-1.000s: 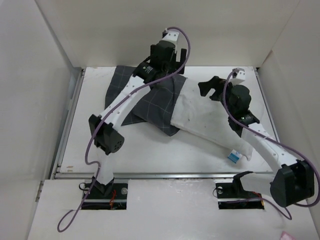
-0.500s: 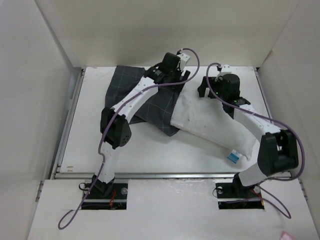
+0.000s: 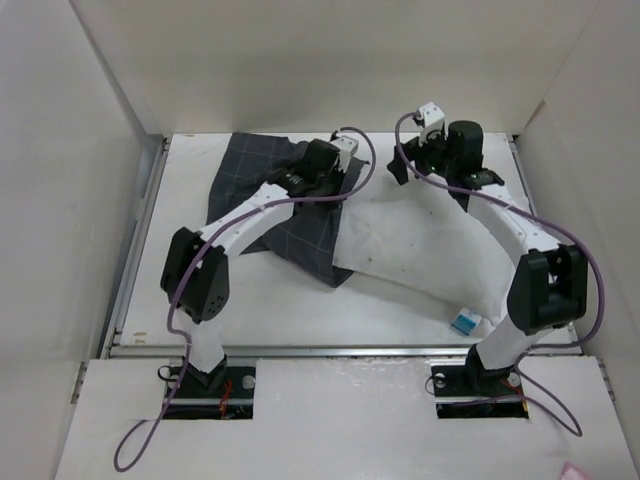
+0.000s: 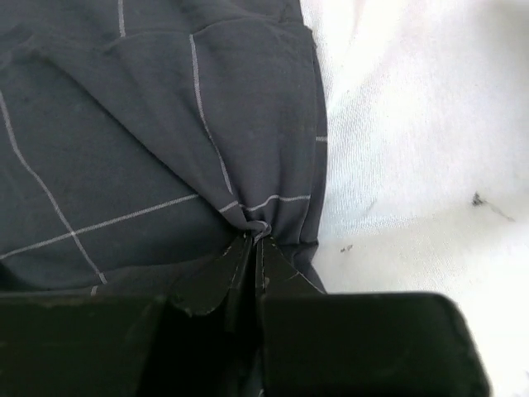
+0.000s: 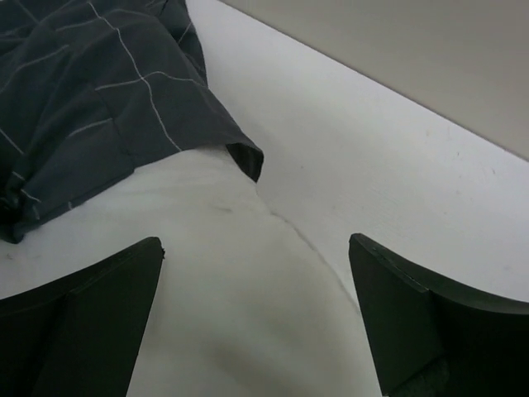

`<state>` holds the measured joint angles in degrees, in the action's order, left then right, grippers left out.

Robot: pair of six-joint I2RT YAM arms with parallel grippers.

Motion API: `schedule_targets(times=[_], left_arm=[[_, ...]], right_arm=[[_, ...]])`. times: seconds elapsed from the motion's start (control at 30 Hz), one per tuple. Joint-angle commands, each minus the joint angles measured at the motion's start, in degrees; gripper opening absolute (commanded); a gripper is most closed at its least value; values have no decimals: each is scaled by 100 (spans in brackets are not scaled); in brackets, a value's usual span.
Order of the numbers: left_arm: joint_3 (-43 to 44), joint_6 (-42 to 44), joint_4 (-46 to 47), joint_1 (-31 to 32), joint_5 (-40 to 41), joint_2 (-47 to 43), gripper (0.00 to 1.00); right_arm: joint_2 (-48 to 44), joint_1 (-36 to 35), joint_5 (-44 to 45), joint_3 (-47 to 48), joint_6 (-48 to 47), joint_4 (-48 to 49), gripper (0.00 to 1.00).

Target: Put the pillow into the pillowcase

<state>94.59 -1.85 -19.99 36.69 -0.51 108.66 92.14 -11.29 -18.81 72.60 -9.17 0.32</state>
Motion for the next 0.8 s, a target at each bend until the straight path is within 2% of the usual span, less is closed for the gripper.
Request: schedule_targets(times=[0.0,0.1,0.2,0.23,0.37,0.5,0.53,0.57,0.6,0.63,0.7,0.73,0.77], left_arm=[[-914,-403,335,75,-124,-896,0],[-1301,-562,618,75,-124,-1171,0],[-1407,-562,724,75,-54,-1251,0],[-1408,-623,724,128,-54,-1251,0],[-1355,-703,724,128,112,-1110,0],[-1355,-756,724,181,166,-1163,0],[-1303,-704,724,181,166,-1163,0],[-1198,-703,724,181,166,-1163,0],[-1110,-642,655,181,235,-1163,0],[-1031,-641,584,181,236,-1163,0],[-785,-562,584,181,236,-1163,0],[-697,-510,532,181,236,-1163,21],[-609,-449,531,181,236,-1163,26]], right_arm=[[365,109,-1018,886,-1022,-1300,99],[918,162,-1581,1616,-1691,-2444,99],[1139,93,-2371,1802,-2193,-2983,99],[1192,92,-2478,1802,-2603,-3289,99],[1306,-225,-2278,1425,-2889,-3372,99],[1684,-304,-2144,1598,-2837,-3547,77],[1737,-304,-2145,1678,-2836,-3547,40],[1737,-304,-2145,1731,-2662,-3547,22],[1650,-304,-2145,1731,-2582,-3347,8],[1502,-304,-2075,1531,-2425,-3067,0],[800,-365,-2074,1118,-2134,-2095,0],[519,-365,-2074,638,-2020,-1732,0],[237,-426,-2013,398,-1923,-1389,0]])
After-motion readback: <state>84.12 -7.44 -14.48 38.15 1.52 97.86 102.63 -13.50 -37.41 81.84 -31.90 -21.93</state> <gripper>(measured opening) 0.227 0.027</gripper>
